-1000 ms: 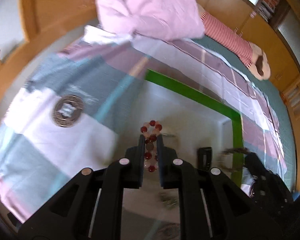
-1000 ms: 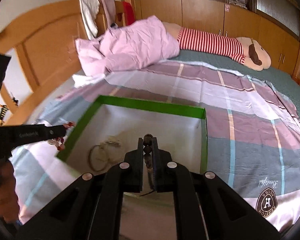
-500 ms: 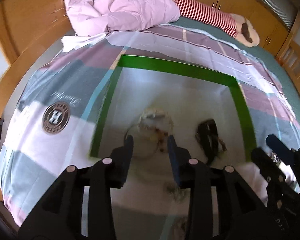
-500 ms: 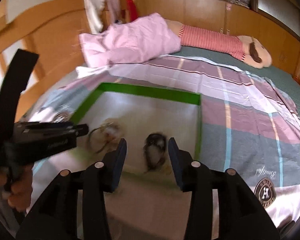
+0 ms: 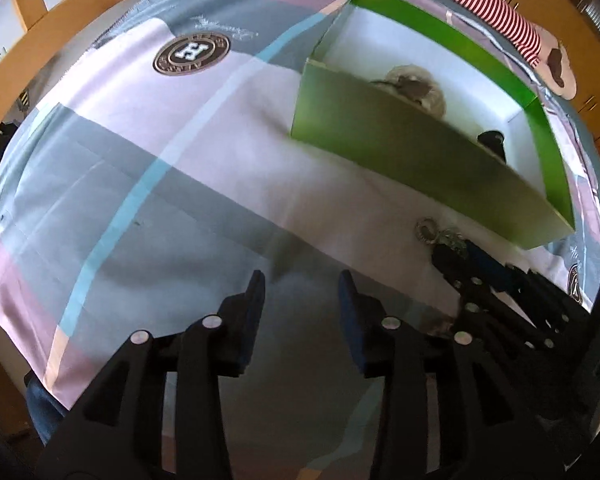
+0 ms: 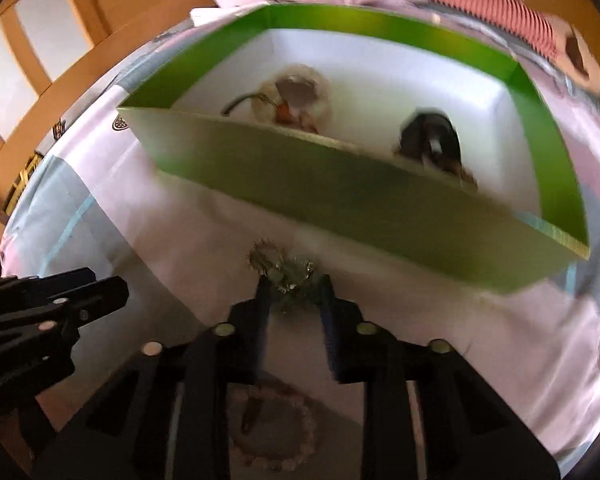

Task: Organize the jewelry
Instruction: 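Grasp the green crystal charm with the right tool while the left tool moves toward the pink bead bracelet, then grasp the pink bead bracelet with the left tool while the right tool holds the green charm, then carry the pink bracelet and green charm into the green box and release both, then grasp the dark ring with the left tool while the right tool grasps the gold ring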

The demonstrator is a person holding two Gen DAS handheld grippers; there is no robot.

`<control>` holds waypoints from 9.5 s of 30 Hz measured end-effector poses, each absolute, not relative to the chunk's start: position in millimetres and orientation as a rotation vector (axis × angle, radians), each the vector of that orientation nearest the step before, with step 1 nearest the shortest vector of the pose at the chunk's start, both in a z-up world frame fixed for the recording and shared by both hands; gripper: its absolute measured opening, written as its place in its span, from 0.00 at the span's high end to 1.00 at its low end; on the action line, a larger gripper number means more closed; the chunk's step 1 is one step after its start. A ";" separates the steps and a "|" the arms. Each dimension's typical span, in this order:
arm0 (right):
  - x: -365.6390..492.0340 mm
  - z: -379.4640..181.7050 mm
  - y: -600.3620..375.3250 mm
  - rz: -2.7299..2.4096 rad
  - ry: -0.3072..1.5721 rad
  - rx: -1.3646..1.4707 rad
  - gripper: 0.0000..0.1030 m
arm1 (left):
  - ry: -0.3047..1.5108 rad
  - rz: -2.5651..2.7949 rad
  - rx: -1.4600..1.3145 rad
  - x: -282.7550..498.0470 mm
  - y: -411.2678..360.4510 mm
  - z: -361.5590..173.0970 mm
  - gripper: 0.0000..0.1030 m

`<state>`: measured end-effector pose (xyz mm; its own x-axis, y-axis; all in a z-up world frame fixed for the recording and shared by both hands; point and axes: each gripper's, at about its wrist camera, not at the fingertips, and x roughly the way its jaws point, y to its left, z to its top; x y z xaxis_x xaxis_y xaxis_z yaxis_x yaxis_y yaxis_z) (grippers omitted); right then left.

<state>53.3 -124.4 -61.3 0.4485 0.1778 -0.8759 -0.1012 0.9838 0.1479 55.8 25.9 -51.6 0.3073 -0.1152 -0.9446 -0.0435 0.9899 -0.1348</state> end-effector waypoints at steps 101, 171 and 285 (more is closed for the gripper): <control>-30.5 -70.8 -201.6 -0.020 1.087 0.296 0.99 | 1.293 -0.161 -0.134 58.0 3.5 -65.9 0.72; -30.3 -27.9 -193.1 0.022 0.988 0.236 0.94 | 1.030 -0.160 -0.123 40.8 2.1 -19.2 0.92; 74.3 12.0 -197.5 0.054 0.805 0.247 0.58 | 0.954 -0.309 -0.062 139.3 -54.1 17.5 0.82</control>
<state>74.3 -197.5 12.0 0.6934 0.1410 -0.7066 0.0461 0.9700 0.2388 139.3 -54.1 17.5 0.5380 -0.2868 -0.7926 0.2323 0.9544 -0.1876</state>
